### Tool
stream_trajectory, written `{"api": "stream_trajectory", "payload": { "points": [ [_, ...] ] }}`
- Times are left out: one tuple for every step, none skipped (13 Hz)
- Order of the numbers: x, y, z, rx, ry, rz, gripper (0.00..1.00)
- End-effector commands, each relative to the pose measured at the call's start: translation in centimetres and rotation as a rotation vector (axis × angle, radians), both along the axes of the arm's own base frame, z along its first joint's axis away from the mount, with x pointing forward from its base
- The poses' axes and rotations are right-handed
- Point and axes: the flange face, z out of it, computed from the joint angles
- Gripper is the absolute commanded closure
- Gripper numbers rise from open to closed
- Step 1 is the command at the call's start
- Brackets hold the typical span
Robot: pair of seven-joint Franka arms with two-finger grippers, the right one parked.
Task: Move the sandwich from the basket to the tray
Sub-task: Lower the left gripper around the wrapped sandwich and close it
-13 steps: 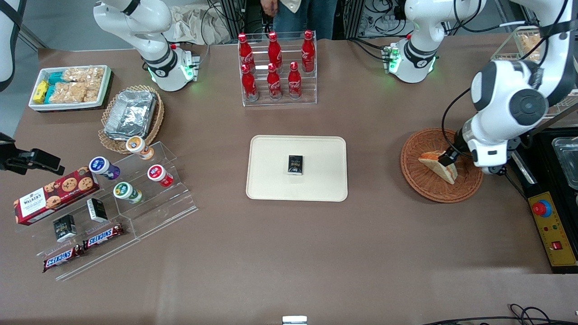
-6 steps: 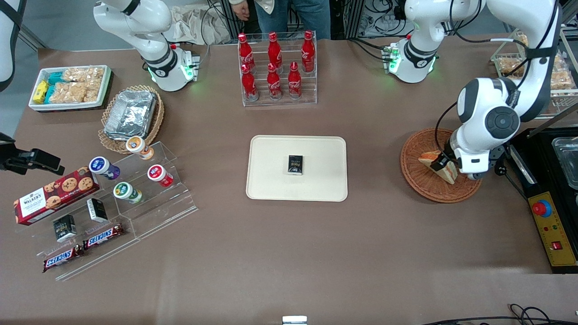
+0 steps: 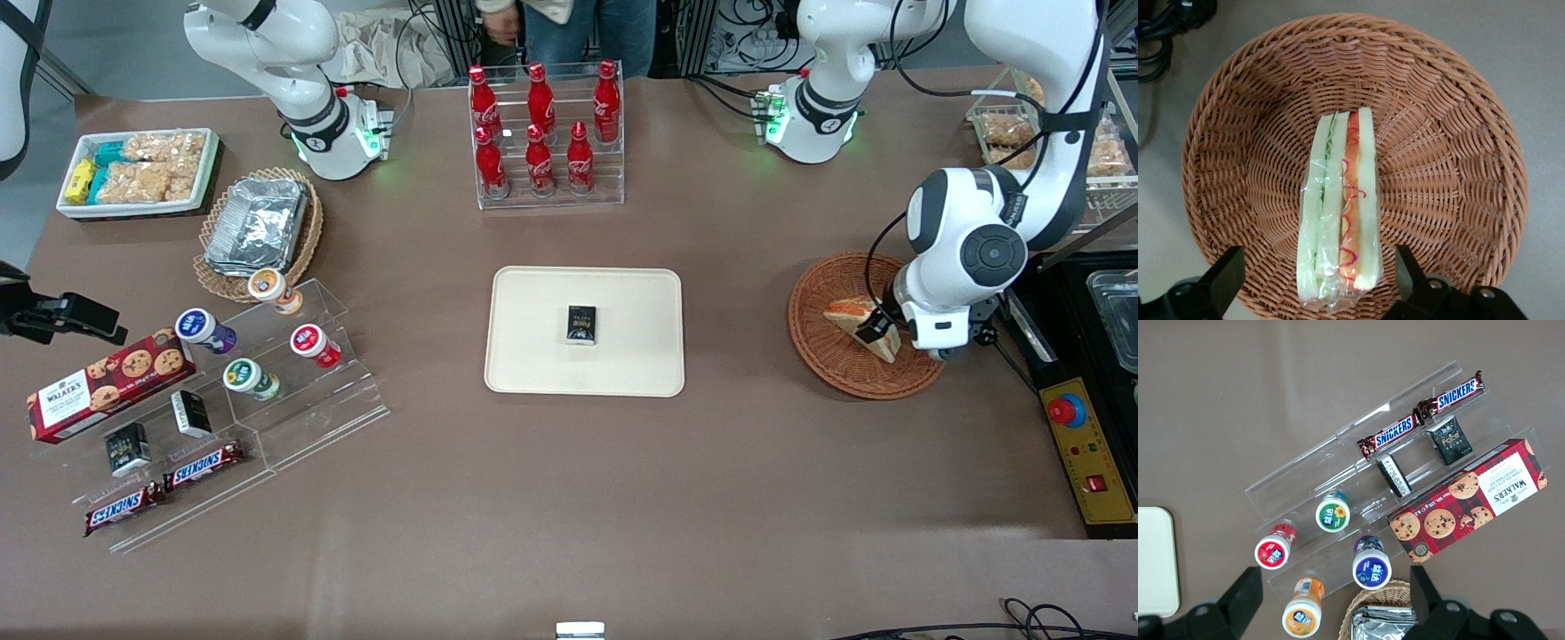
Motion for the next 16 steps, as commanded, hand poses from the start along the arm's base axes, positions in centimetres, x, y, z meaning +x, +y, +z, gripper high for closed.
{"api": "stream_trajectory", "payload": {
  "points": [
    [0.0,0.2,-1.0,0.011,-0.012,0.001,0.00],
    [0.0,0.6,-1.4,0.008,-0.014,0.009,0.00],
    [-0.1,0.6,-1.8,0.004,-0.024,0.008,0.00],
    [-0.3,0.6,-2.4,-0.001,-0.030,0.007,0.00],
    [-0.5,0.6,-2.7,-0.004,-0.037,0.005,0.00],
    [-0.8,0.5,-3.1,-0.006,-0.039,0.004,0.00],
    [-0.8,0.5,-3.2,-0.007,-0.037,0.003,0.00],
    [-1.0,0.5,-3.7,-0.008,-0.031,0.003,0.00],
    [-1.2,0.5,-4.0,-0.010,-0.028,0.002,0.00],
    [-1.2,0.4,-4.3,-0.013,-0.032,0.000,0.00],
    [-1.2,0.4,-4.5,-0.014,-0.028,-0.005,0.00],
    [-1.2,0.5,-4.9,-0.017,-0.023,-0.008,0.00],
    [-1.1,1.4,-5.0,-0.013,-0.026,-0.004,0.01],
    [-1.2,1.5,-5.1,-0.008,-0.028,-0.010,0.15],
    [-1.3,1.5,-5.2,-0.007,-0.025,-0.014,0.47],
    [-1.4,1.4,-5.1,-0.002,-0.025,-0.022,0.68]
  ]
}}
